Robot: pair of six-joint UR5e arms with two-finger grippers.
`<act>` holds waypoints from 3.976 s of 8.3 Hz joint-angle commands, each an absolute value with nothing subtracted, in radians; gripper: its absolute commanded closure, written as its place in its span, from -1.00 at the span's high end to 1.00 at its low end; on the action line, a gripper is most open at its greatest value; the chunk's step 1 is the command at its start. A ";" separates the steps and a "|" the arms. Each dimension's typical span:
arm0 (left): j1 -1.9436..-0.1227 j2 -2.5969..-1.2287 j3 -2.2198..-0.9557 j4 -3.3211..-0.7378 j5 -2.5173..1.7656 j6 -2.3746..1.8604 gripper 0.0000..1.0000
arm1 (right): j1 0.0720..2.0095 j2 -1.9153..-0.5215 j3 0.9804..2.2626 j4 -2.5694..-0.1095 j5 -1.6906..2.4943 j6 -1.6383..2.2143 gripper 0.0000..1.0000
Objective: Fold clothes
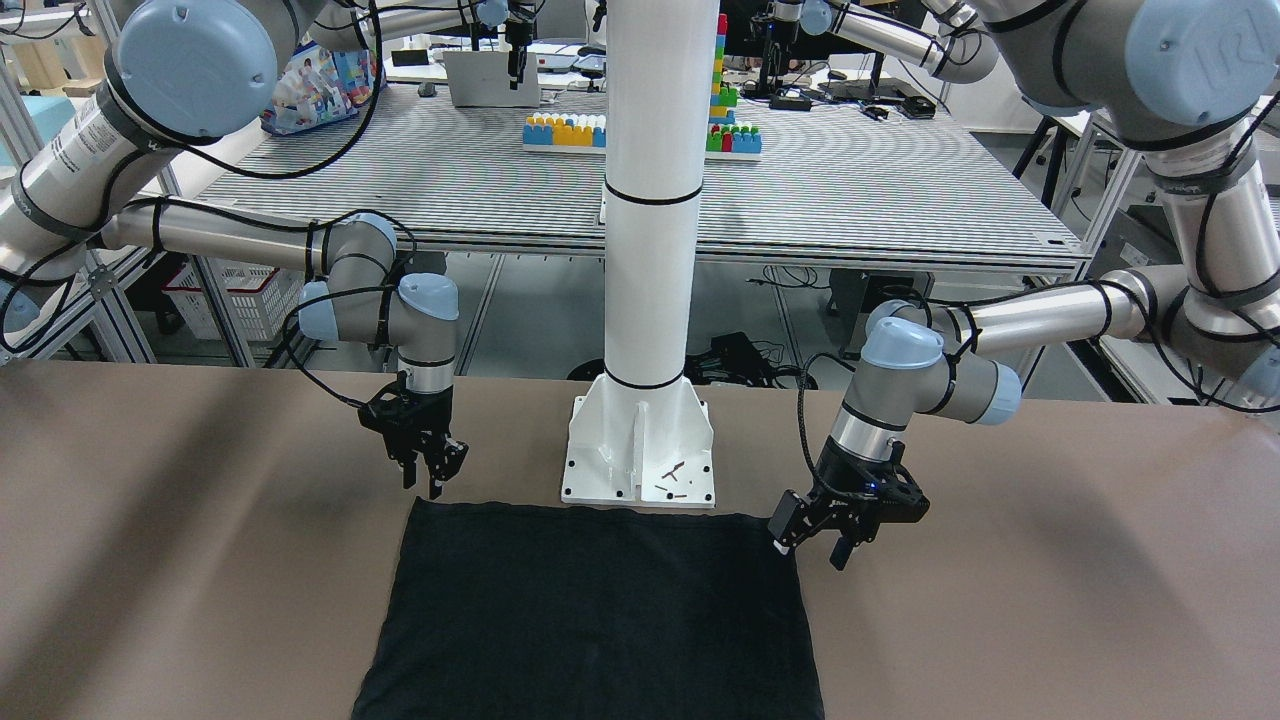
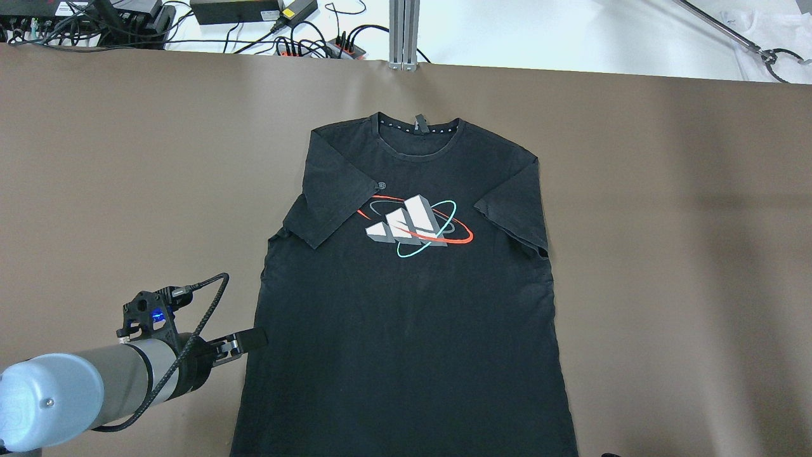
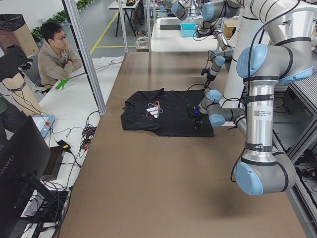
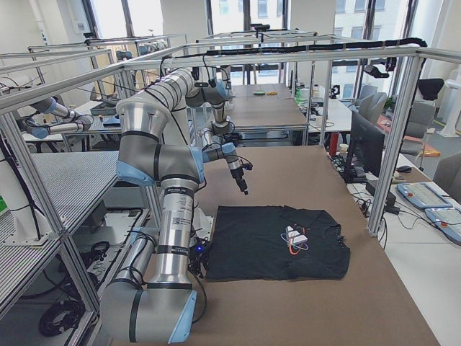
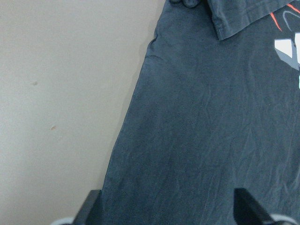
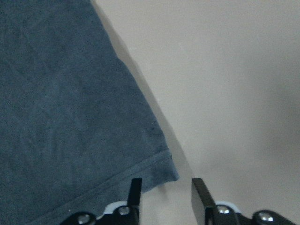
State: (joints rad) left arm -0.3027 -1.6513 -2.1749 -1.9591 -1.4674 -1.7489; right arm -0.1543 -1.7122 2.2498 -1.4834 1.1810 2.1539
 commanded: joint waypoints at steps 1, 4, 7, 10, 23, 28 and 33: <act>-0.302 -1.663 -2.180 -1.959 -1.465 -1.752 1.00 | -0.155 -1.709 2.227 -1.483 1.180 2.158 0.25; -0.302 -1.660 -2.183 -1.957 -1.465 -1.752 1.00 | -0.155 -1.710 2.221 -1.482 1.180 2.161 0.08; -0.302 -1.658 -2.180 -1.957 -1.465 -1.753 1.00 | -0.155 -1.709 2.214 -1.480 1.181 2.161 -0.59; -0.302 -1.657 -2.180 -1.957 -1.470 -1.753 1.00 | -0.141 -1.706 2.224 -1.477 1.190 2.152 -1.00; 0.087 -1.580 -2.096 -1.957 -1.157 -2.005 0.19 | -0.109 -1.770 2.332 -1.424 1.220 2.154 -1.00; 0.110 -1.566 -2.094 -1.956 -1.155 -2.009 -0.01 | -0.109 -1.766 2.332 -1.422 1.221 2.157 -1.00; 0.132 -1.563 -2.103 -1.953 -1.138 -2.059 -0.99 | -0.109 -1.766 2.339 -1.422 1.220 2.161 -1.00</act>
